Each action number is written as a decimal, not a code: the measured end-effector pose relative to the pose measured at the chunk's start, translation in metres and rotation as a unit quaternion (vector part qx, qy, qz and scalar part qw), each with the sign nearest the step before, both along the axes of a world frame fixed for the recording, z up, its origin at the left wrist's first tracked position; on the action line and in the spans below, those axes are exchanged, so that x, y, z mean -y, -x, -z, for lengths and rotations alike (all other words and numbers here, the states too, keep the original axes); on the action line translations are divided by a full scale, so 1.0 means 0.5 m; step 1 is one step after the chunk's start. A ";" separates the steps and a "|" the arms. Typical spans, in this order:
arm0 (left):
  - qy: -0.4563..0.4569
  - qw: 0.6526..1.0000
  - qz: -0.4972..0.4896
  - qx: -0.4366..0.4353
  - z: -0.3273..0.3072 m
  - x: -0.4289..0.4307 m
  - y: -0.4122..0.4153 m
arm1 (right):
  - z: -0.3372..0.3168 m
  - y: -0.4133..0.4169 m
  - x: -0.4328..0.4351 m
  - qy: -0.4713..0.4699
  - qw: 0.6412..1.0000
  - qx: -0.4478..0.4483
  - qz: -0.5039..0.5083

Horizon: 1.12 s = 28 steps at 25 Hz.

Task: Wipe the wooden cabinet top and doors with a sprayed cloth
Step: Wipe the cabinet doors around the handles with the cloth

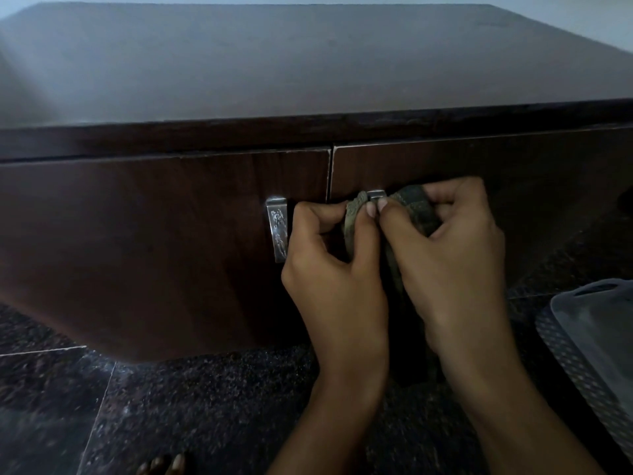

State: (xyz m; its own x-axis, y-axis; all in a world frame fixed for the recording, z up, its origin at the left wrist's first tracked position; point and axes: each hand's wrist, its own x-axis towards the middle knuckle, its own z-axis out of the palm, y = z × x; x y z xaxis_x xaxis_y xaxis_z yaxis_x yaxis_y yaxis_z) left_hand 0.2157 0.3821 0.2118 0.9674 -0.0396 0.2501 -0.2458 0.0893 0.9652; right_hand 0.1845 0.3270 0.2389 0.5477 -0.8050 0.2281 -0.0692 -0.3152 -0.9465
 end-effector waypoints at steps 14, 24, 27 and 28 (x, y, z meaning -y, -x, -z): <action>0.069 0.997 -0.047 0.001 0.081 -0.047 0.025 | 0.081 0.024 -0.069 -0.052 0.995 0.068 -0.046; 0.072 0.993 -0.060 0.073 0.045 -0.116 -0.030 | 0.064 -0.027 -0.109 -0.063 0.972 0.110 -0.199; 0.064 0.994 -0.045 0.071 0.034 -0.121 -0.046 | 0.053 -0.045 -0.114 -0.024 0.979 0.117 -0.163; 0.061 0.995 -0.040 0.069 0.030 -0.119 -0.051 | 0.050 -0.051 -0.115 -0.012 0.983 0.116 -0.143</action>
State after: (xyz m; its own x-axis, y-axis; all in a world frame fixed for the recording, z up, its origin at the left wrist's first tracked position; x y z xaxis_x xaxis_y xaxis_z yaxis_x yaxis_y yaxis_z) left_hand 0.2411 0.4417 0.1968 0.9223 0.0742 0.3792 -0.3864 0.1789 0.9048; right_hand 0.2100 0.3845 0.2138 0.6881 -0.6317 0.3570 0.2386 -0.2676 -0.9335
